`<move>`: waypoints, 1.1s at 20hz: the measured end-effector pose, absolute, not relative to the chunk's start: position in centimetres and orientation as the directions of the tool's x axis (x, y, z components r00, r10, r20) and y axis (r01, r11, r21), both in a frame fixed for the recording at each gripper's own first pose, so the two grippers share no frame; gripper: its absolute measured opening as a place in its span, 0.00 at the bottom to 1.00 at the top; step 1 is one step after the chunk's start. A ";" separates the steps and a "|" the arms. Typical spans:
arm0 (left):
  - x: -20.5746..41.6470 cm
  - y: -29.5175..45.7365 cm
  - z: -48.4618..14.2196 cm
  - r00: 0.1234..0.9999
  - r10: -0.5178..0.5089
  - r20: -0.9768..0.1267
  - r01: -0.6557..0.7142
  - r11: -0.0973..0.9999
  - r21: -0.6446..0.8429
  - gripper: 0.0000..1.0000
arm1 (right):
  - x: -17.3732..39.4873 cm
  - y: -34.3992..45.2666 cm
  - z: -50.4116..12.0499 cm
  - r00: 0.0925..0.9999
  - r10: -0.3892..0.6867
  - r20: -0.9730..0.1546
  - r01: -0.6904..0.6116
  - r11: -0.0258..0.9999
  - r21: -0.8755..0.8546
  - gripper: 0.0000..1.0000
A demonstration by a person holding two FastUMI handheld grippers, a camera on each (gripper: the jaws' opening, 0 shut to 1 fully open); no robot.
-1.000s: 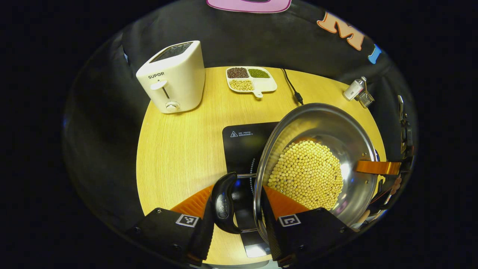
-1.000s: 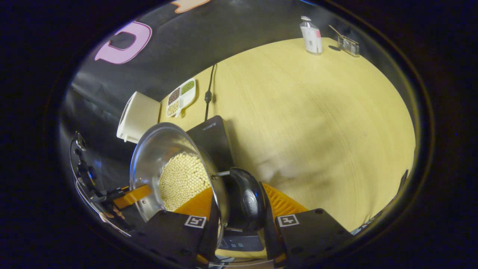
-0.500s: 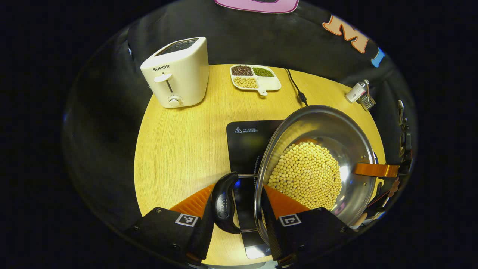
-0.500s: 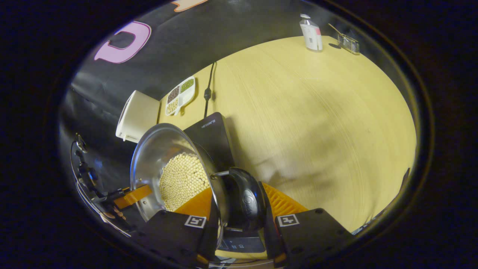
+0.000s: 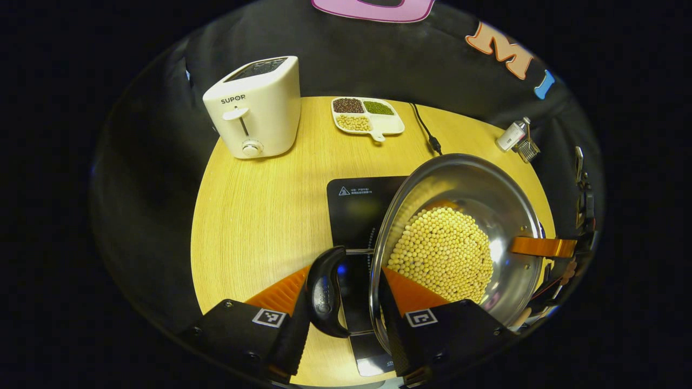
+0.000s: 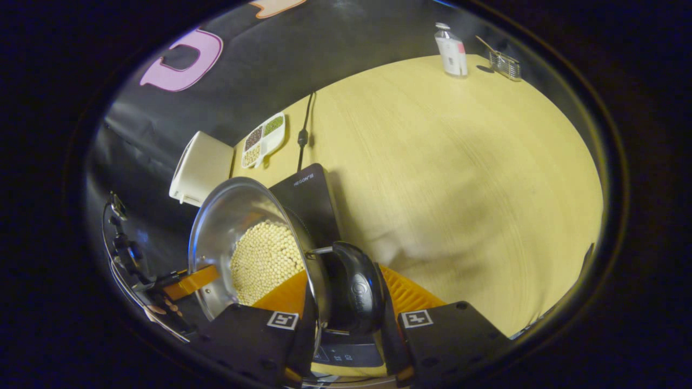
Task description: First push the handle of the pot to place it horizontally, then grasp the pot with both hands and set it on the induction cooktop.
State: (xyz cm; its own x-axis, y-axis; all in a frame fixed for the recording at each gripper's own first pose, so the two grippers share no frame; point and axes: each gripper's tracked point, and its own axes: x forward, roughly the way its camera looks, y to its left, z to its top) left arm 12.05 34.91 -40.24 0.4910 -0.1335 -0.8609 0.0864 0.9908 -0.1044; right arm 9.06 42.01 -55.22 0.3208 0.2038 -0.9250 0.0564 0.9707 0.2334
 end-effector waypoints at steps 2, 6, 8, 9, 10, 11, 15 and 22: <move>12.0 34.9 -40.3 0.492 -0.130 -0.861 0.083 0.991 -0.103 0.67 | 9.1 42.0 -55.2 0.317 0.207 -0.926 0.056 0.970 0.236 0.56; 11.9 34.9 -40.5 0.487 -0.119 -0.865 0.057 0.993 -0.104 0.67 | 9.0 42.0 -55.3 0.314 0.205 -0.927 0.059 0.970 0.235 0.52; 11.3 34.7 -41.5 0.459 -0.121 -0.880 0.018 0.992 -0.127 0.70 | 8.9 42.1 -55.2 0.309 0.208 -0.928 0.066 0.969 0.239 0.53; 11.0 34.6 -41.8 0.446 -0.124 -0.886 -0.002 0.990 -0.139 0.72 | 9.0 42.1 -55.3 0.308 0.210 -0.928 0.067 0.968 0.241 0.54; 11.0 34.7 -42.0 0.445 -0.124 -0.887 -0.011 0.990 -0.143 0.72 | 8.8 42.1 -55.2 0.309 0.210 -0.928 0.068 0.968 0.242 0.54; 11.0 34.8 -42.1 0.448 -0.115 -0.887 -0.014 0.991 -0.136 0.75 | 8.9 42.1 -55.3 0.311 0.210 -0.927 0.069 0.968 0.242 0.58; 11.0 35.3 -42.0 0.460 -0.086 -0.884 -0.023 0.994 -0.108 0.86 | 8.9 42.4 -55.2 0.312 0.220 -0.924 0.069 0.965 0.253 0.55; 11.6 36.5 -39.7 0.564 -0.013 -0.826 -0.059 0.997 -0.055 1.00 | 9.8 42.6 -53.3 0.389 0.249 -0.887 0.046 0.956 0.289 0.94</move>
